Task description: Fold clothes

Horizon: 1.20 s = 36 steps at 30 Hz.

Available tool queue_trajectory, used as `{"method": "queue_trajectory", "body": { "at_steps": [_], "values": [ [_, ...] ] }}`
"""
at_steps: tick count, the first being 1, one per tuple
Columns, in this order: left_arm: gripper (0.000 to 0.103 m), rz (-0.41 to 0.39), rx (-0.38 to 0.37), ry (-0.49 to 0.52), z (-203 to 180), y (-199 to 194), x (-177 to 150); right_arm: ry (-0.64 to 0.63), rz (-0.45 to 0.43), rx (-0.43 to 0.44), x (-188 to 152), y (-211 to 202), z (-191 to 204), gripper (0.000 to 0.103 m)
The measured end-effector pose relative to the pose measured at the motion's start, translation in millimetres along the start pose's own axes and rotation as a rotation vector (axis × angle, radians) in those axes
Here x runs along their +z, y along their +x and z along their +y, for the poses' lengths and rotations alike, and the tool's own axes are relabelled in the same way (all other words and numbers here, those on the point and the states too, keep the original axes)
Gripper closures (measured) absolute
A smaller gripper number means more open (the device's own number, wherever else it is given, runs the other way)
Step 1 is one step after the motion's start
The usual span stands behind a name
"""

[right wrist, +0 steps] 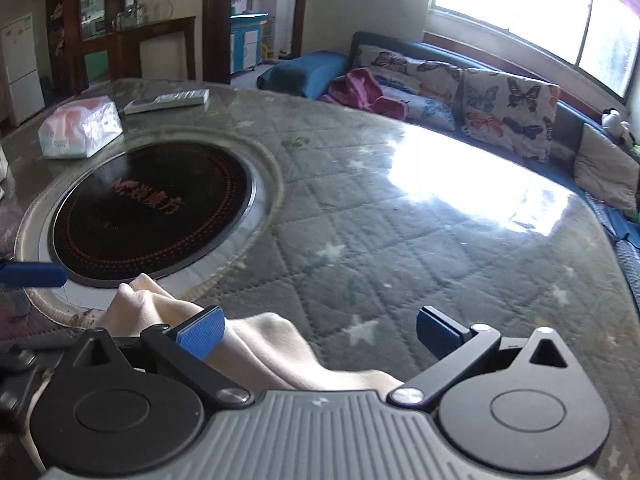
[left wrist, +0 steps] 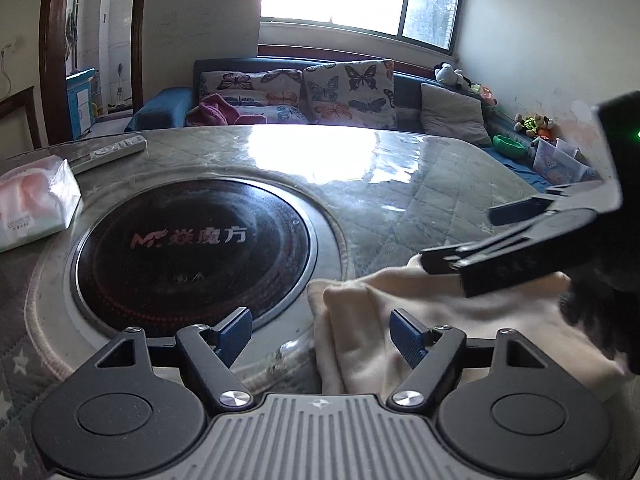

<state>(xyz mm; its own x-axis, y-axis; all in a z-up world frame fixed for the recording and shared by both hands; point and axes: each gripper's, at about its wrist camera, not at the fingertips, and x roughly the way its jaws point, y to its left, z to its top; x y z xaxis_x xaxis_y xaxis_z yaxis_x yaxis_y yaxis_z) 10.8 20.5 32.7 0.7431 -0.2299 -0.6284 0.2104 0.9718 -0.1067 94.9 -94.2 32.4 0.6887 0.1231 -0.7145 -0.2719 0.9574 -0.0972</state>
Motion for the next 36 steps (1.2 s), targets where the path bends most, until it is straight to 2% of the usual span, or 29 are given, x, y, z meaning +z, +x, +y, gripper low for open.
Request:
{"method": "queue_trajectory", "body": {
  "at_steps": [4, 7, 14, 19, 21, 24, 30, 36],
  "values": [
    [0.024, 0.006, 0.019, 0.009, -7.2, 15.1, 5.5, 0.009, -0.010, -0.033, -11.8, -18.5, -12.9, 0.000],
    [0.025, 0.019, 0.078, 0.044, -11.1, 25.3, 1.2, -0.001, -0.019, -0.055, -24.4, -30.3, -17.1, 0.000],
    [0.023, 0.004, 0.094, 0.043, -6.7, 21.9, -4.4, -0.081, -0.085, -0.136, -59.6, -52.0, -6.1, 0.000],
    [0.023, -0.020, 0.142, 0.056, -3.4, 17.8, -6.7, -0.126, -0.105, -0.107, -79.3, -59.4, 9.3, 0.000],
    [0.023, -0.021, 0.156, 0.051, 1.4, 16.3, -7.9, -0.152, -0.122, -0.123, -87.0, -61.8, 14.2, 0.000],
    [0.025, -0.031, 0.158, 0.032, 0.5, 7.1, -6.3, -0.175, -0.157, -0.156, -95.4, -72.0, 19.4, 0.000],
    [0.025, -0.084, 0.075, 0.056, -27.4, -18.6, -5.2, -0.212, -0.210, -0.226, -112.1, -98.1, 22.3, 0.000],
    [0.025, -0.095, 0.035, 0.101, -52.9, -22.5, -25.0, -0.217, -0.233, -0.273, -130.1, -110.9, 22.3, 0.000]
  ]
}}
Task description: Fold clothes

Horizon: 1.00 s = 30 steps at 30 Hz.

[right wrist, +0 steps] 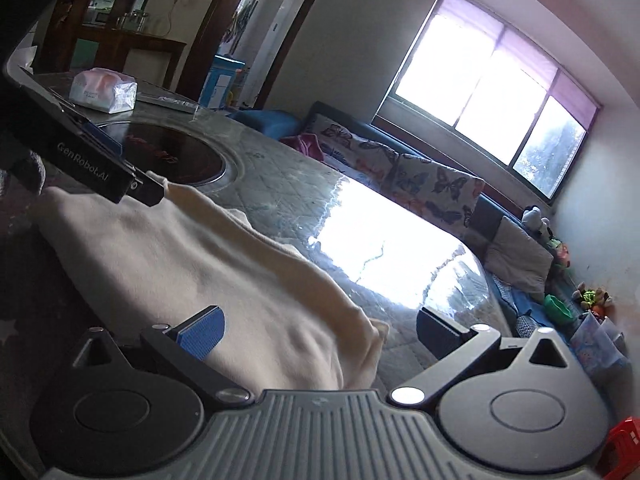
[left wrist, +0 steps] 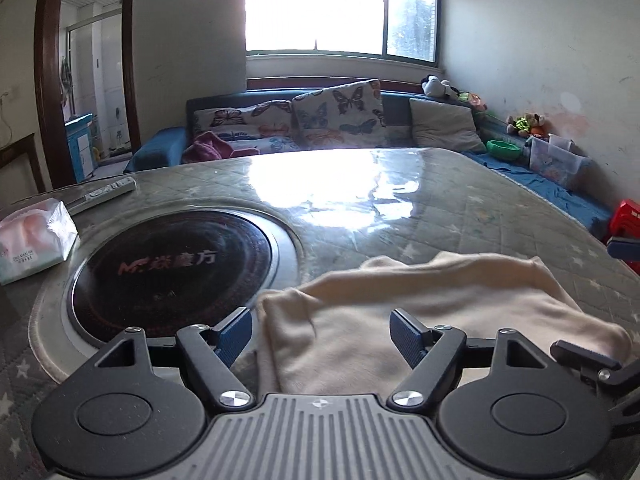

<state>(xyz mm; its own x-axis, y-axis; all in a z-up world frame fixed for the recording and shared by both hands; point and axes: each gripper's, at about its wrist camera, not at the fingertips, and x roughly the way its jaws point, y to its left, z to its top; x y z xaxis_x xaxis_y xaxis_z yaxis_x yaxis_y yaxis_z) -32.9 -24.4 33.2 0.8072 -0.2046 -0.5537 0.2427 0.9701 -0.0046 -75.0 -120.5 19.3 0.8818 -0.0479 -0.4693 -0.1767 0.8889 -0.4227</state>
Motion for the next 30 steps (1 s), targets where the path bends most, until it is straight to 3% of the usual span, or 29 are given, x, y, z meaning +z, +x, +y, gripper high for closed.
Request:
{"method": "queue_trajectory", "body": {
  "at_steps": [8, 14, 18, 22, 30],
  "values": [
    [0.024, 0.028, 0.026, 0.027, -3.9, 8.4, -22.5, -0.080, -0.047, -0.044, -20.5, -2.9, 16.9, 0.000],
    [0.023, 0.032, 0.029, 0.026, -2.7, 9.0, -22.5, -0.015, -0.064, -0.075, -20.4, -19.3, -3.3, 0.000],
    [0.023, 0.032, 0.030, 0.025, -2.4, 9.8, -22.5, 0.007, -0.031, -0.118, -29.5, -20.0, -15.4, 0.000],
    [0.023, 0.033, 0.027, 0.022, -1.3, 10.2, -22.6, 0.012, 0.035, -0.111, -47.1, -11.4, -18.9, 0.000],
    [0.023, 0.042, 0.020, 0.008, 1.4, 10.7, -22.5, 0.089, 0.015, -0.107, -40.3, -20.0, -41.0, 0.000]
  ]
}}
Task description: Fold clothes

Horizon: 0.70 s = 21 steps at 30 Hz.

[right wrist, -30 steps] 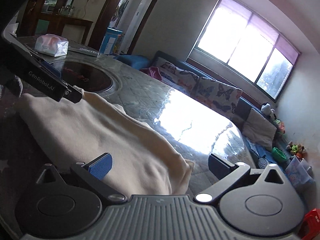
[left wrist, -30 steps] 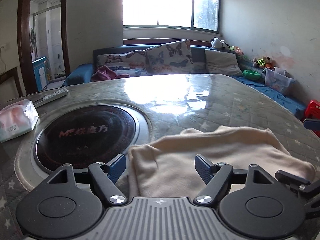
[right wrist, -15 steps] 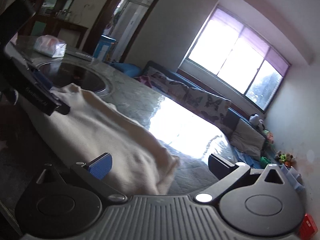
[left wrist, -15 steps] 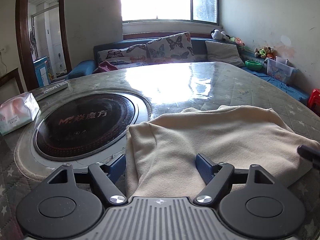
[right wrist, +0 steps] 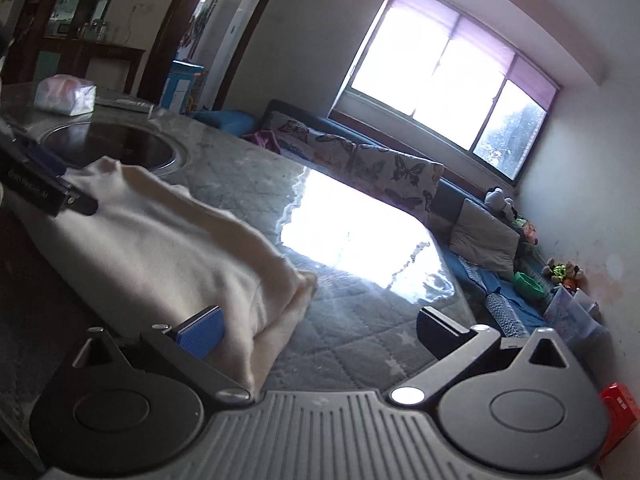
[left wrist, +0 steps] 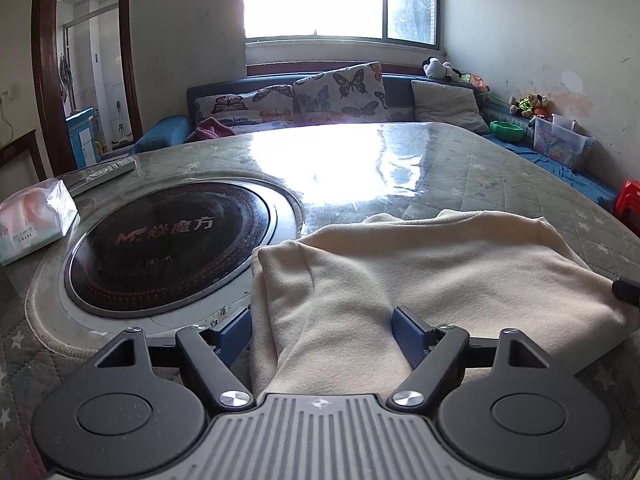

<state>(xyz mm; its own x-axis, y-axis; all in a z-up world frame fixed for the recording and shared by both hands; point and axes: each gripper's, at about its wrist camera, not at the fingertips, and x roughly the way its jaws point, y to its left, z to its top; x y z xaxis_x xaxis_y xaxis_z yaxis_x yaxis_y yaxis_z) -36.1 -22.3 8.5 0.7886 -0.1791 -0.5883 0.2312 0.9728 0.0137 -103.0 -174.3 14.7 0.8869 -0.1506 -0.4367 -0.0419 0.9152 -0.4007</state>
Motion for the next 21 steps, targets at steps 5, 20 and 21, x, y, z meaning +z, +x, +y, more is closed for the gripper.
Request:
{"method": "queue_trajectory", "body": {
  "at_steps": [5, 20, 21],
  "values": [
    [0.023, 0.003, -0.002, -0.001, -0.1, -0.2, -0.2, 0.004, 0.065, 0.003, -6.4, 14.3, -3.3, 0.000],
    [0.021, 0.008, -0.008, -0.004, 2.4, 1.0, 0.4, 0.024, 0.097, 0.079, 14.5, 41.7, -1.2, 0.000],
    [0.020, 0.008, -0.007, -0.005, 2.4, 1.3, 0.6, 0.039, 0.099, 0.088, 15.9, 41.2, -4.0, 0.000]
  ]
}}
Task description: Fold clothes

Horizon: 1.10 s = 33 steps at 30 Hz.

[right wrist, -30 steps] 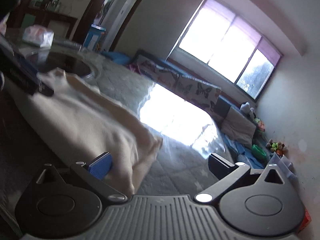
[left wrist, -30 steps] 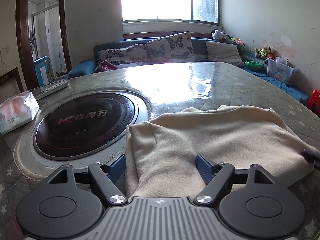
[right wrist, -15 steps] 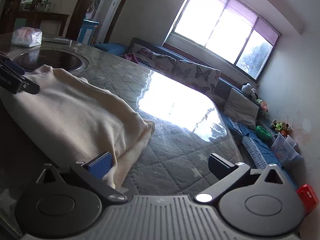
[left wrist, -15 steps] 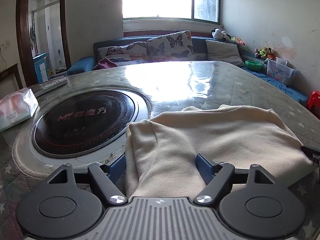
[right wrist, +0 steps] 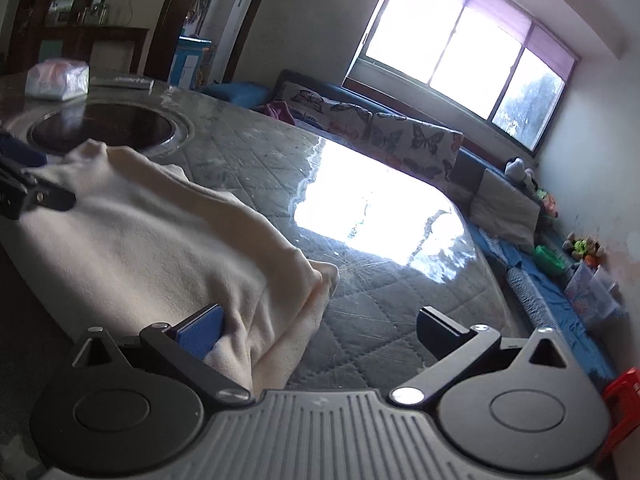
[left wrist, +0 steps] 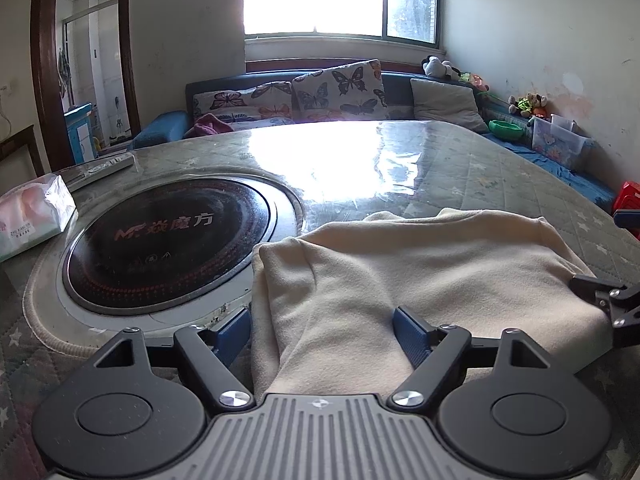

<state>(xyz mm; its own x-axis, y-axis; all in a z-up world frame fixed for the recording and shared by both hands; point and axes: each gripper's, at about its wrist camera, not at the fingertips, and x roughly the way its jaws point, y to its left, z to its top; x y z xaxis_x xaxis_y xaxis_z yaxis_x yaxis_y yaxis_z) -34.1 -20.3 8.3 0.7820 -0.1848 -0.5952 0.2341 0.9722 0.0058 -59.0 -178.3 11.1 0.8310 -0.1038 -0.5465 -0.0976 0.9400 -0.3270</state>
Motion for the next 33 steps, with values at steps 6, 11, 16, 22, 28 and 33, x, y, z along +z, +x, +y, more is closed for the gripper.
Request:
{"method": "queue_trajectory", "body": {
  "at_steps": [6, 11, 16, 22, 28, 33],
  "values": [
    [0.019, -0.001, 0.003, -0.005, 0.0, 0.9, -0.1, 0.138, 0.020, 0.122, 16.5, 8.2, -27.3, 0.000],
    [0.018, 0.001, 0.002, -0.006, 0.3, 0.9, -0.1, 0.280, 0.070, 0.231, 21.0, 25.9, -44.0, 0.042],
    [0.018, 0.002, -0.001, -0.006, 1.6, 1.7, 0.1, 0.382, 0.126, 0.290, 19.6, 41.1, -55.1, 0.077],
    [0.018, 0.001, -0.002, 0.000, 1.2, 1.8, 0.0, 0.361, 0.127, 0.241, 20.9, 43.2, -51.2, 0.097],
    [0.018, 0.001, -0.002, 0.004, 0.9, 1.7, 0.0, 0.265, 0.108, 0.166, 20.3, 47.0, -37.4, 0.099],
    [0.018, 0.000, -0.003, 0.007, 0.7, 1.6, 0.0, 0.288, 0.097, 0.181, 28.2, 40.6, -40.1, 0.093]
  ]
}}
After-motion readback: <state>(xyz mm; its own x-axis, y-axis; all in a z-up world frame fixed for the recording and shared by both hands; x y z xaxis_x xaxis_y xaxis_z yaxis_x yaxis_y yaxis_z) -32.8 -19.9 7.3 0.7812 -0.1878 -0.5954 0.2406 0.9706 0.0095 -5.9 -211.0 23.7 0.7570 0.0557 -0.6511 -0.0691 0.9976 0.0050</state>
